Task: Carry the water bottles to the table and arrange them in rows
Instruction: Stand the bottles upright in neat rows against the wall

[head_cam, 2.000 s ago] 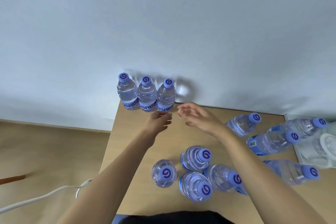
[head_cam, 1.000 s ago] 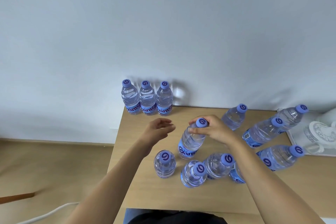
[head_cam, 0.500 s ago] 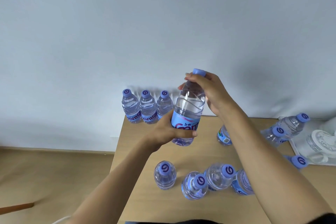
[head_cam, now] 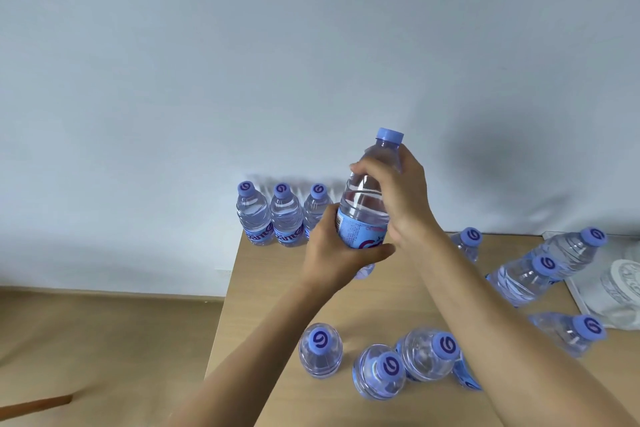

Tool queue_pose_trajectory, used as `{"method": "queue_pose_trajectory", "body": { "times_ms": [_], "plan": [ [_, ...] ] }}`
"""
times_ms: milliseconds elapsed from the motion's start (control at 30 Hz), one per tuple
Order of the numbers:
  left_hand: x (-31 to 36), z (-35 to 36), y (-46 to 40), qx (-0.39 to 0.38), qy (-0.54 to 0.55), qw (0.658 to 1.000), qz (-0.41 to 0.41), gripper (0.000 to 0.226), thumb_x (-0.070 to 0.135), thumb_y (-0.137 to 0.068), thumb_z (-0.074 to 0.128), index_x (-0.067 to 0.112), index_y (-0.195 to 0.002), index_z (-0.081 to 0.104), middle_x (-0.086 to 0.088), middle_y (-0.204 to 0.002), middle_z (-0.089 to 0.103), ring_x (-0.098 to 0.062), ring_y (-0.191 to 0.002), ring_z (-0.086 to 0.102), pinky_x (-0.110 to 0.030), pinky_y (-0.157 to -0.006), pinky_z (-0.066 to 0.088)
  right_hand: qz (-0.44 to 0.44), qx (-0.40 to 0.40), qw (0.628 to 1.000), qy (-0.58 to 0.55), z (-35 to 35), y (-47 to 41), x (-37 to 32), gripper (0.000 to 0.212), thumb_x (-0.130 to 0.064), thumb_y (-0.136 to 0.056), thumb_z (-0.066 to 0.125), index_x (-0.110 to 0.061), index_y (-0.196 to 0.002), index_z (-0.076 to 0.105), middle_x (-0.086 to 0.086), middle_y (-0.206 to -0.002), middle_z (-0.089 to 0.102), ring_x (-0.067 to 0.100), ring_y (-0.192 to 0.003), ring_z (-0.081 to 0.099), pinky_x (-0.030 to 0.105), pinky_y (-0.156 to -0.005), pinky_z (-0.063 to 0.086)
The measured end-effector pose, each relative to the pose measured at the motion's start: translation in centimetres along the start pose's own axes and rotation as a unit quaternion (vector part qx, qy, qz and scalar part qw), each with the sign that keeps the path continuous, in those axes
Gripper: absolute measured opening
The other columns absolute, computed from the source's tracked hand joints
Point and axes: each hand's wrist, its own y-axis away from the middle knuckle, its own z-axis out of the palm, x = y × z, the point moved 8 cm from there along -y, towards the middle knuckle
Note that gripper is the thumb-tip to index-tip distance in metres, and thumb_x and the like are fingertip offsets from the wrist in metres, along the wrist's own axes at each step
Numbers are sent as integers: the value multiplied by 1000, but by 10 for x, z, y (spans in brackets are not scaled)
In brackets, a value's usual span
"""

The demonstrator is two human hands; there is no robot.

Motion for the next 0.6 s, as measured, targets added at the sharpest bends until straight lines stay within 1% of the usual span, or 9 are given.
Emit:
{"method": "queue_pose_trajectory", "body": {
  "times_ms": [67,133,200,267,300,400,467,533,600],
  "plan": [
    [2,2,0,-33,14,999,-13,61,24,-53,93,18,-104,61,1,-90,74,-19,-85,72,-39,-77,61,19,-16,999,-23,2,-1,0,18,-8,-64,71,-17,-75,61,6,-62,62,21,-54,59,30,-52,51],
    [5,4,0,-79,38,996,-22,55,19,-57,92,15,-104,63,-2,-91,75,-21,-85,73,-31,-74,60,41,-29,998,-45,1,-2,0,15,-9,-61,69,-17,-72,63,9,-65,63,24,-56,60,31,-54,52],
    [11,6,2,-128,77,988,-35,51,14,-61,89,12,-105,64,-3,-91,75,-18,-83,72,-26,-72,57,67,-54,994,-73,-1,-6,1,14,-11,-59,67,-17,-72,64,11,-71,65,29,-65,61,35,-63,54],
    [15,10,4,-175,108,978,-43,48,11,-63,85,9,-107,64,-2,-88,74,-16,-82,70,-25,-72,55,88,-97,987,-95,3,-7,1,19,-14,-56,66,-18,-75,65,9,-74,67,30,-70,64,38,-72,53],
    [17,12,5,-187,114,975,-44,47,10,-64,84,8,-107,64,-1,-88,73,-16,-82,70,-25,-72,54,93,-119,983,-105,5,-7,-1,22,-14,-54,66,-18,-76,65,8,-75,68,30,-70,66,38,-73,53],
    [20,9,5,-162,107,981,-31,48,11,-62,84,5,-105,63,1,-83,73,-15,-78,70,-24,-69,54,74,-164,979,-98,11,-7,-9,23,-13,-62,65,-17,-84,65,10,-80,71,31,-76,70,37,-72,57],
    [22,8,7,-135,105,985,-21,48,11,-62,84,2,-104,63,2,-80,72,-14,-74,69,-23,-67,53,40,-165,984,-61,12,-6,-15,28,-17,-67,68,-16,-94,61,13,-90,71,33,-82,71,41,-74,59],
    [23,5,7,-104,111,988,-13,45,5,-65,86,1,-104,62,0,-79,72,-14,-72,68,-24,-65,55,-15,-125,992,19,8,-5,-22,37,-23,-68,76,-15,-100,59,8,-95,71,27,-83,72,40,-71,59],
    [25,1,6,-62,94,994,2,44,1,-68,85,3,-105,62,-4,-84,74,-20,-75,70,-30,-67,59,-61,-78,992,75,5,0,-26,43,-27,-69,83,-16,-103,59,0,-92,71,18,-79,73,28,-65,57]
  ]
}}
